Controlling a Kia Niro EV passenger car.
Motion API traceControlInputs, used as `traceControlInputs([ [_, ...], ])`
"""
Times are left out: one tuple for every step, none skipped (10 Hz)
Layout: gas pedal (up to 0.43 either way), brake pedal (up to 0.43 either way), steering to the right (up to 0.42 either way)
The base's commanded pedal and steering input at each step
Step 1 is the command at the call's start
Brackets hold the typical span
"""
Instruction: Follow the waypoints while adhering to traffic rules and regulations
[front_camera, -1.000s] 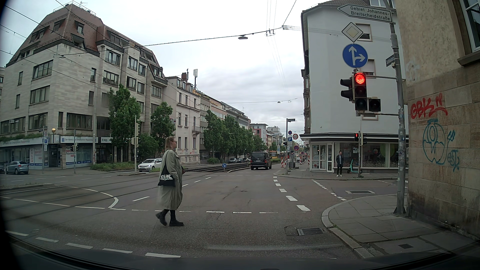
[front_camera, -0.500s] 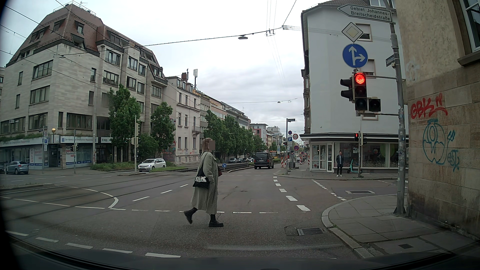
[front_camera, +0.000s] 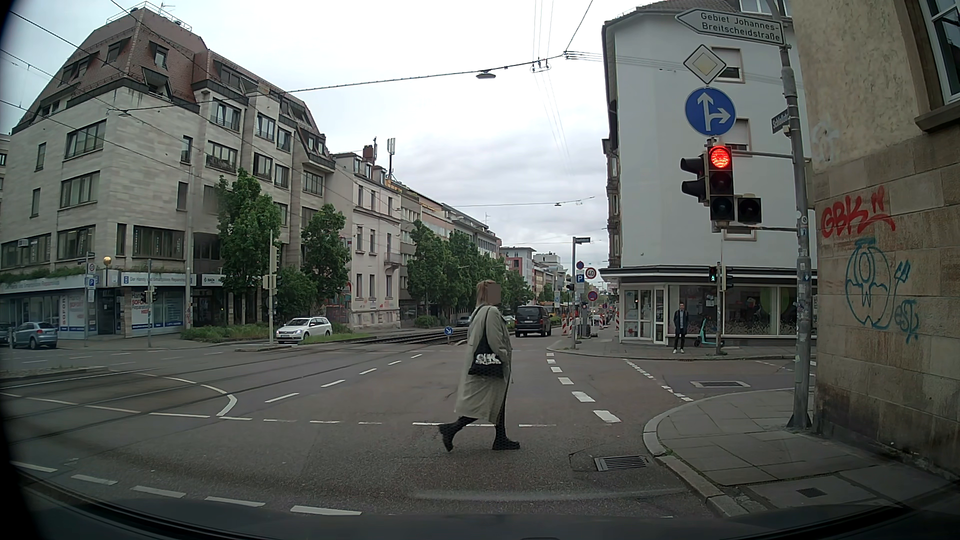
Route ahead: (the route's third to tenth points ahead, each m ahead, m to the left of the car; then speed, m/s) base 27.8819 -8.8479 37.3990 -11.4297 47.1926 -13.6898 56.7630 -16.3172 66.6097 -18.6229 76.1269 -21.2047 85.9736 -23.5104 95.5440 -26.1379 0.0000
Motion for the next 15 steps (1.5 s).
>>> traceControlInputs([
  [0.0, 0.317, 0.002],
  [0.0, 0.317, 0.002],
  [0.0, 0.317, 0.002],
  [0.0, 0.311, 0.002],
  [0.0, 0.317, 0.002],
  [0.0, 0.311, 0.002],
  [0.0, 0.317, 0.002],
  [0.0, 0.317, 0.002],
  [0.0, 0.311, 0.002],
  [0.0, 0.311, 0.002],
  [0.0, 0.311, 0.002],
  [0.0, 0.317, 0.002],
  [0.0, 0.311, 0.002],
  [0.0, 0.311, 0.002],
  [0.0, 0.311, 0.002],
])
